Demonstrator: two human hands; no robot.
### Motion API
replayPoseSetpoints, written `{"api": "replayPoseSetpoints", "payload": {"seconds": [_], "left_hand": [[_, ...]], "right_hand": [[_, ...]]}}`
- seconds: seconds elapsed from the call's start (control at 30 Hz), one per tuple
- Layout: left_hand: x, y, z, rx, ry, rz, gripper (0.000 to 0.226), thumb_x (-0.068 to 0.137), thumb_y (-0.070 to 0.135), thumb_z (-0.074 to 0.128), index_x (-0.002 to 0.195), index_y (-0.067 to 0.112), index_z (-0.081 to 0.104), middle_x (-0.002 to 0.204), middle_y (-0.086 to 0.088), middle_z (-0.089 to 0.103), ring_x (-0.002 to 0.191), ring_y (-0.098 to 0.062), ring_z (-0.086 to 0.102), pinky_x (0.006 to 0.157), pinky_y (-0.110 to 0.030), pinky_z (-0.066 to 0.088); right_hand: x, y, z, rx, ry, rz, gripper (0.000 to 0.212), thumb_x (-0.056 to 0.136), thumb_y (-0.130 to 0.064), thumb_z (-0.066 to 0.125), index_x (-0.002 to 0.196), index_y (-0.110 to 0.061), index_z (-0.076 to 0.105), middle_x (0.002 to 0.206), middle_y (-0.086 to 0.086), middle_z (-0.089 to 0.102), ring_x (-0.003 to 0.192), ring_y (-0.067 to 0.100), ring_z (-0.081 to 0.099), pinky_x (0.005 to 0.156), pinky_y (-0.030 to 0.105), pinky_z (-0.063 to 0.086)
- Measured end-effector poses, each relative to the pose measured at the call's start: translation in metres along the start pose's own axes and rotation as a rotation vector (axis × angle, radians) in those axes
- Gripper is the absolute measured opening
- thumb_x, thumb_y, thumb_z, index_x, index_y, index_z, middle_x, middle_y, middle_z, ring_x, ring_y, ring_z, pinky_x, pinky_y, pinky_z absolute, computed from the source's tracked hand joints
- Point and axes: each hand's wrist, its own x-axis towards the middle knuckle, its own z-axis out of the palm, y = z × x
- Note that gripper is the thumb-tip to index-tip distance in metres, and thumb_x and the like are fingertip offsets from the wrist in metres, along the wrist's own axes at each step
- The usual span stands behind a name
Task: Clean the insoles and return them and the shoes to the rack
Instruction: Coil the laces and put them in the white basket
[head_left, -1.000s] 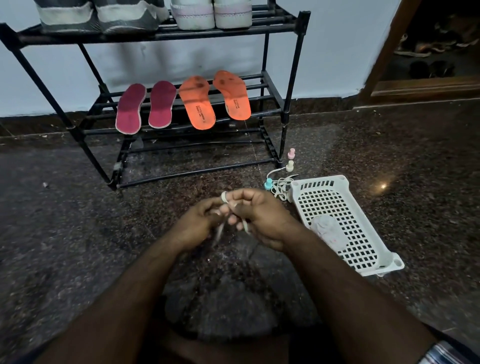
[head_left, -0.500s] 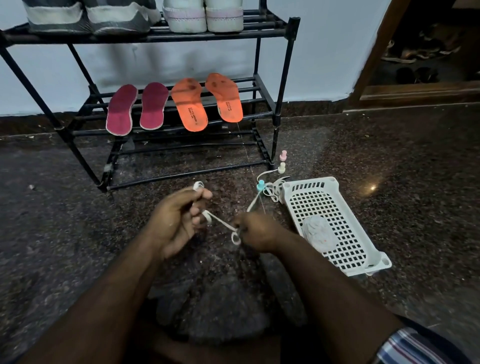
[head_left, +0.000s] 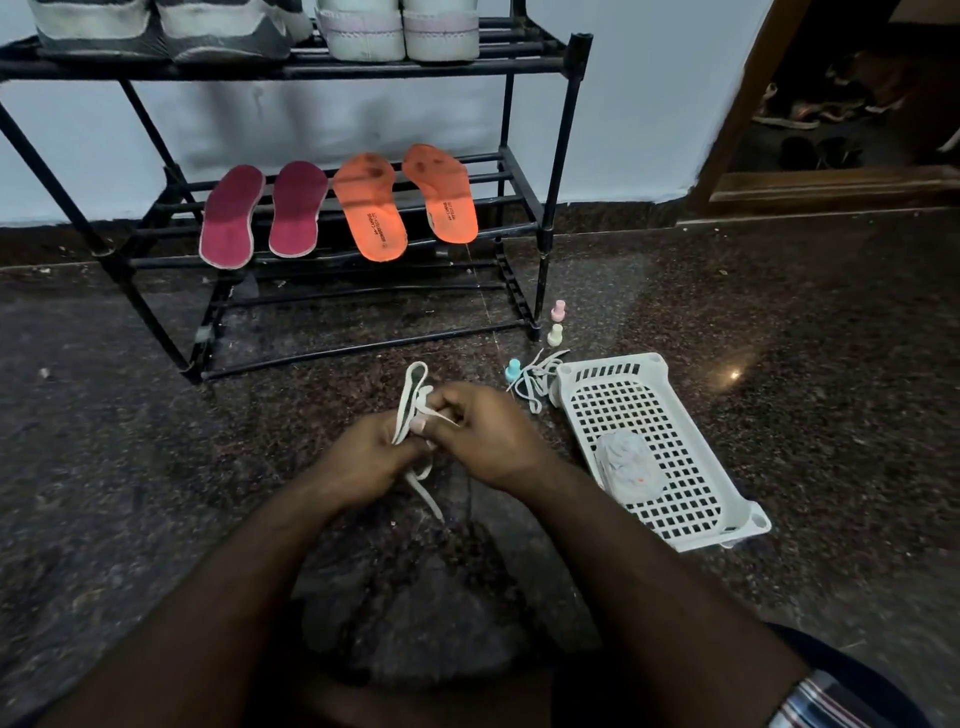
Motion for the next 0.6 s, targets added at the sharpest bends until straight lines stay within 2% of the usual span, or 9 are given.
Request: {"api": "replayPoseSetpoints", "payload": {"seconds": [0.1,0.23,0.27,0.37,0.4,0.43,0.5,0.53,0.6], "left_hand": [[-0.001,-0.002,-0.001,0.012,0.070,-0.053,0.031,0.092,0.034,0.064,0.092,0.005,0.073,0.081,-0.015,0.074,0.072,-0.013,0.062,0.064,-0.020,0.048],[0.000,-0.014,-0.006,0.168,0.130,-0.199,0.009,0.095,0.024,0.067,0.092,0.016,0.070,0.072,0.002,0.069,0.066,-0.019,0.063,0.060,-0.023,0.048],[-0.002,-0.013,-0.005,0.209,0.080,-0.212,0.016,0.089,0.027,0.074,0.100,0.019,0.067,0.079,0.004,0.070,0.071,-0.016,0.065,0.065,-0.025,0.050],[-0.003,-0.006,0.004,0.282,0.086,-0.138,0.084,0.072,0.038,0.087,0.143,0.020,0.046,0.128,0.008,0.059,0.113,-0.010,0.059,0.097,-0.032,0.050],[-0.003,0.000,0.008,0.299,0.097,-0.058,0.086,0.075,0.034,0.085,0.147,0.021,0.042,0.137,0.010,0.052,0.123,-0.009,0.052,0.105,-0.033,0.045],[-0.002,0.004,0.012,0.280,0.111,0.000,0.066,0.081,0.027,0.081,0.141,0.023,0.051,0.134,0.010,0.057,0.121,-0.008,0.055,0.103,-0.033,0.046],[-0.003,0.013,0.013,0.215,0.146,-0.007,0.014,0.095,0.016,0.065,0.105,0.024,0.069,0.091,0.008,0.075,0.084,-0.005,0.070,0.076,-0.028,0.056],[-0.002,0.015,0.011,0.181,0.184,-0.043,0.017,0.099,0.014,0.057,0.094,0.023,0.071,0.076,0.009,0.075,0.068,-0.004,0.070,0.064,-0.025,0.056],[-0.001,0.004,0.001,0.094,0.290,-0.156,0.028,0.102,0.012,0.050,0.089,0.024,0.071,0.074,0.007,0.075,0.062,-0.012,0.071,0.061,-0.032,0.059]], "right_hand": [[-0.001,0.001,-0.008,-0.044,-0.040,0.014,0.020,0.089,-0.033,0.068,0.105,-0.021,0.071,0.096,-0.007,0.073,0.085,0.008,0.066,0.079,0.029,0.053],[-0.001,0.007,-0.024,-0.093,0.055,0.093,0.015,0.092,-0.026,0.065,0.102,-0.020,0.074,0.103,-0.005,0.073,0.094,0.010,0.065,0.086,0.029,0.051],[-0.002,0.005,-0.024,-0.069,0.055,0.090,0.014,0.091,-0.024,0.066,0.101,-0.019,0.074,0.103,-0.005,0.073,0.094,0.009,0.064,0.085,0.027,0.051],[-0.004,-0.003,-0.012,0.076,0.019,0.084,0.009,0.086,-0.020,0.072,0.096,-0.017,0.073,0.090,-0.007,0.071,0.080,0.006,0.067,0.076,0.026,0.054],[-0.004,-0.005,-0.009,0.128,0.009,0.089,0.009,0.085,-0.017,0.073,0.094,-0.016,0.071,0.084,-0.006,0.069,0.073,0.006,0.066,0.071,0.026,0.055],[-0.002,-0.006,-0.007,0.176,0.005,0.088,0.008,0.085,-0.015,0.073,0.092,-0.015,0.070,0.080,-0.006,0.067,0.067,0.004,0.065,0.068,0.025,0.055],[0.001,-0.004,-0.009,0.219,0.024,0.080,0.009,0.083,-0.014,0.075,0.090,-0.018,0.070,0.076,-0.005,0.066,0.064,0.002,0.062,0.069,0.028,0.054],[0.002,-0.002,-0.013,0.202,0.032,0.081,0.011,0.083,-0.015,0.076,0.092,-0.018,0.070,0.077,-0.006,0.067,0.066,0.001,0.061,0.073,0.029,0.055],[0.002,0.006,-0.026,0.083,0.026,0.087,0.015,0.082,-0.019,0.076,0.097,-0.016,0.073,0.084,-0.006,0.070,0.075,0.003,0.064,0.079,0.030,0.055]]}}
